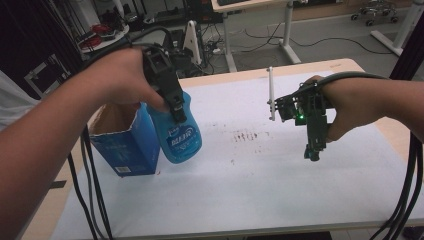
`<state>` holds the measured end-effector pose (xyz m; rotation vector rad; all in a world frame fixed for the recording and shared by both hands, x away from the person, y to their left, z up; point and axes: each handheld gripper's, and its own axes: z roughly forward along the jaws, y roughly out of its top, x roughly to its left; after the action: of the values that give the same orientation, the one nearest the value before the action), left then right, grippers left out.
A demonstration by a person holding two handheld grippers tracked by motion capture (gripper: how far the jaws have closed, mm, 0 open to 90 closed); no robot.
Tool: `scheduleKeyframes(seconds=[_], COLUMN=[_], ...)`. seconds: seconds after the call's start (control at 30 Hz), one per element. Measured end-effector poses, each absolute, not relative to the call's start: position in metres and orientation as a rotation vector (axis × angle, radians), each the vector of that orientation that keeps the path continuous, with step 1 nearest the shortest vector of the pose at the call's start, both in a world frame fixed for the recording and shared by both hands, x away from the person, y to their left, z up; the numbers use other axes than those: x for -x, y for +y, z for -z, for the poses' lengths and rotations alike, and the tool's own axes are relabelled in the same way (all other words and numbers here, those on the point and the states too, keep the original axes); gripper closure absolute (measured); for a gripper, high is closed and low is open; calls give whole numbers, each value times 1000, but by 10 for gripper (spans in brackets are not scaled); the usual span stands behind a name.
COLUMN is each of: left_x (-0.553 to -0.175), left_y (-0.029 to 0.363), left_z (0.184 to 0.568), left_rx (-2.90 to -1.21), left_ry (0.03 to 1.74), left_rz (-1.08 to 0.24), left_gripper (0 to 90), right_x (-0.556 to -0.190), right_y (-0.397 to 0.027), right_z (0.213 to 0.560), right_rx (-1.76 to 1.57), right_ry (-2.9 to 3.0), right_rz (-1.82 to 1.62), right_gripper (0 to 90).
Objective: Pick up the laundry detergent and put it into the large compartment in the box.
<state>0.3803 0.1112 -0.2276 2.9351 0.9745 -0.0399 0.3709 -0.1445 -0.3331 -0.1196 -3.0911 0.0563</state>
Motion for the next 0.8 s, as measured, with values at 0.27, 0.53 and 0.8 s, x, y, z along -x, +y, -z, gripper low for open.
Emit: scheduleKeyframes(seconds=[0.27, 0.53, 0.8], left_x=[-380, -384, -391], left_y=[123, 141, 176], left_z=[183, 142, 117], left_rx=[-2895, -2869, -2758], left_ry=[996, 1061, 1235], left_rz=[27, 14, 48], left_gripper=[379, 379, 379], right_x=[-372, -371, -372], right_y=[-144, -142, -141], right_z=[332, 330, 331], right_rx=[101, 106, 101], right_ry=[-3089, -3090, -3088], right_rz=[-55, -65, -70], right_gripper=[24, 25, 25])
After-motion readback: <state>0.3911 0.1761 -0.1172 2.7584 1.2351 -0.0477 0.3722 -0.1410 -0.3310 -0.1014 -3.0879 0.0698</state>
